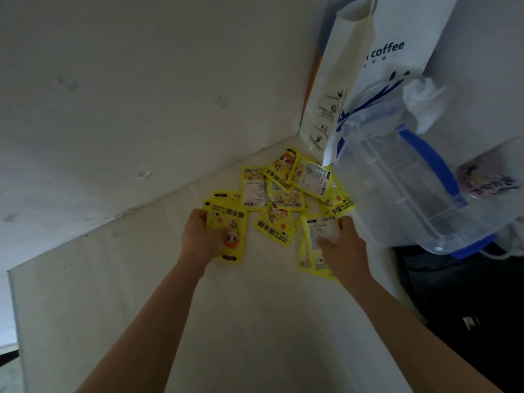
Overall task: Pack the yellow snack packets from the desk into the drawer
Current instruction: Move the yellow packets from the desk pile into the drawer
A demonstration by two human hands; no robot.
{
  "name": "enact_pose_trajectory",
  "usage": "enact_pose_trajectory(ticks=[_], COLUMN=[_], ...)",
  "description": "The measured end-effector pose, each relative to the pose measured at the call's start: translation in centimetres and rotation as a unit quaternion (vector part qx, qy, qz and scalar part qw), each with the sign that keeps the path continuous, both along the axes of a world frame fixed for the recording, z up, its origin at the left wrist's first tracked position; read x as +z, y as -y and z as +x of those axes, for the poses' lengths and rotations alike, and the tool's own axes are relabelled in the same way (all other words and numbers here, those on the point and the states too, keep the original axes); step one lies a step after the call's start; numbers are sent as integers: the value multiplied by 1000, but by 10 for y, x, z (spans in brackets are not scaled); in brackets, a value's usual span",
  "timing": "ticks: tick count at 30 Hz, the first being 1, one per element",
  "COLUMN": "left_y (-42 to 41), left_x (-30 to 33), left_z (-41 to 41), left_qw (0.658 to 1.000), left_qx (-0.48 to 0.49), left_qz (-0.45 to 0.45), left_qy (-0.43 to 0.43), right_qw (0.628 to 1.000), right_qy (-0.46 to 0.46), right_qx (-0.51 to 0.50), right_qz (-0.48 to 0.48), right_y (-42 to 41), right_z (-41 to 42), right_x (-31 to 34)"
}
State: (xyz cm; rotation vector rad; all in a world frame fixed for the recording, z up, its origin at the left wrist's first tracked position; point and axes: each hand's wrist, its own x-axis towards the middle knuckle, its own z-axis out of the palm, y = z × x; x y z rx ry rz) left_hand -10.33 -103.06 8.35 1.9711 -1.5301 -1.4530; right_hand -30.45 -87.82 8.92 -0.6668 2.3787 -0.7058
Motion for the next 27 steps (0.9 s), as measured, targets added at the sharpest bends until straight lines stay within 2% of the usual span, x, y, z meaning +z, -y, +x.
enact_pose_trajectory(ticks=[5,8,14,17,21,24,27], left_y=[-6,-1,13,19,15,9,8], left_x=[6,5,4,-5,-9,-9,-11], left_z=[9,6,-10,-16,-25,-30,-27], left_qw=[987,987,995,999,990,989,992], left_qx=[122,124,70,30,-54,-69,-57], left_qz=[26,31,11,-22,-33,-42,-47], left_qy=[-105,-98,-75,3,128,127,102], right_qw=[997,993,996,993,985,969,965], right_qy=[-9,33,-9,-36,-79,-91,-80], right_qx=[0,-4,84,112,153,207,209], right_qz=[-82,-110,-32,-24,32,104,137], right_y=[20,40,86,100,114,119,121], right_z=[-21,-29,-52,-59,-64,-63,-64], right_x=[21,28,24,14,4,6,5])
